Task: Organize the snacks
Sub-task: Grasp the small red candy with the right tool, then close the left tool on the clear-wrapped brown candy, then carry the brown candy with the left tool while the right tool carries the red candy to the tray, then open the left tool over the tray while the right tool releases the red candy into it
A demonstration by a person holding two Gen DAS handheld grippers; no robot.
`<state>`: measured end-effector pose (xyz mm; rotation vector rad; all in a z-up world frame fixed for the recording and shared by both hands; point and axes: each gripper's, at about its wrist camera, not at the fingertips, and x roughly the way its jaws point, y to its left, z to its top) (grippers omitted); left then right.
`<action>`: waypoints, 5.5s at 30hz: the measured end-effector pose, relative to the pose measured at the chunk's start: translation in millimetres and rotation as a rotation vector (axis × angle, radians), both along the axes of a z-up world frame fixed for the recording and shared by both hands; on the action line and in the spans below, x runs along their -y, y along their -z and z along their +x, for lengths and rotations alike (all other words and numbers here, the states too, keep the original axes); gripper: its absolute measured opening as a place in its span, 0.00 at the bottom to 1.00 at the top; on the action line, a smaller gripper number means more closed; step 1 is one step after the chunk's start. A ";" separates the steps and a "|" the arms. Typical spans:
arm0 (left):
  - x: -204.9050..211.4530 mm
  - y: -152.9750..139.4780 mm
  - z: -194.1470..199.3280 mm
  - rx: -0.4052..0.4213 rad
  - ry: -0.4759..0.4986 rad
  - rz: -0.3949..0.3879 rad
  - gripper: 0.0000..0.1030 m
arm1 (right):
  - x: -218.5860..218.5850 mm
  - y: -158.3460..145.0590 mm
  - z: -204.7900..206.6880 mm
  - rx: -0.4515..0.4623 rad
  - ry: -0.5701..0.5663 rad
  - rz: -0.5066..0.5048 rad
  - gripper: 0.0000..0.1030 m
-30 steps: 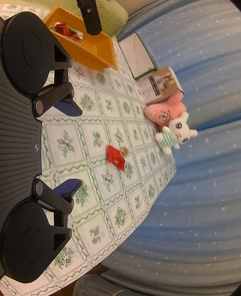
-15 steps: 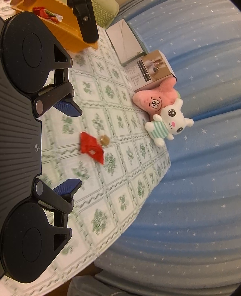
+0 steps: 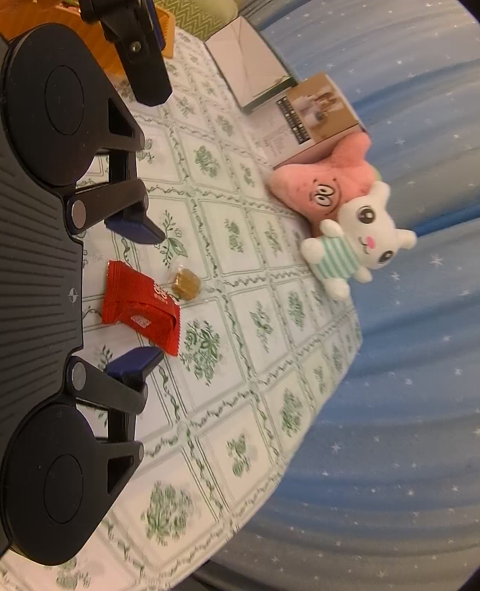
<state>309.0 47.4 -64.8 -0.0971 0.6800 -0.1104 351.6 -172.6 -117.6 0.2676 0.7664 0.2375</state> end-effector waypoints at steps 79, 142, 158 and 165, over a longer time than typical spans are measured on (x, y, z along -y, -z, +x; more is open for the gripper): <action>36.3 6.0 -40.3 -0.080 0.131 0.043 0.18 | 42.2 -47.0 -53.8 0.075 0.021 0.001 0.25; -224.5 -70.1 -140.8 -0.087 -0.210 0.038 0.18 | -267.1 -103.7 -108.1 0.085 -0.540 -0.084 0.26; -248.0 -34.4 -84.1 -0.156 -0.170 0.031 0.18 | -296.0 -68.4 -60.8 0.014 -0.534 -0.099 0.26; -248.3 -24.2 -74.6 -0.161 -0.156 0.037 0.22 | -296.0 -58.8 -55.7 -0.002 -0.523 -0.092 0.26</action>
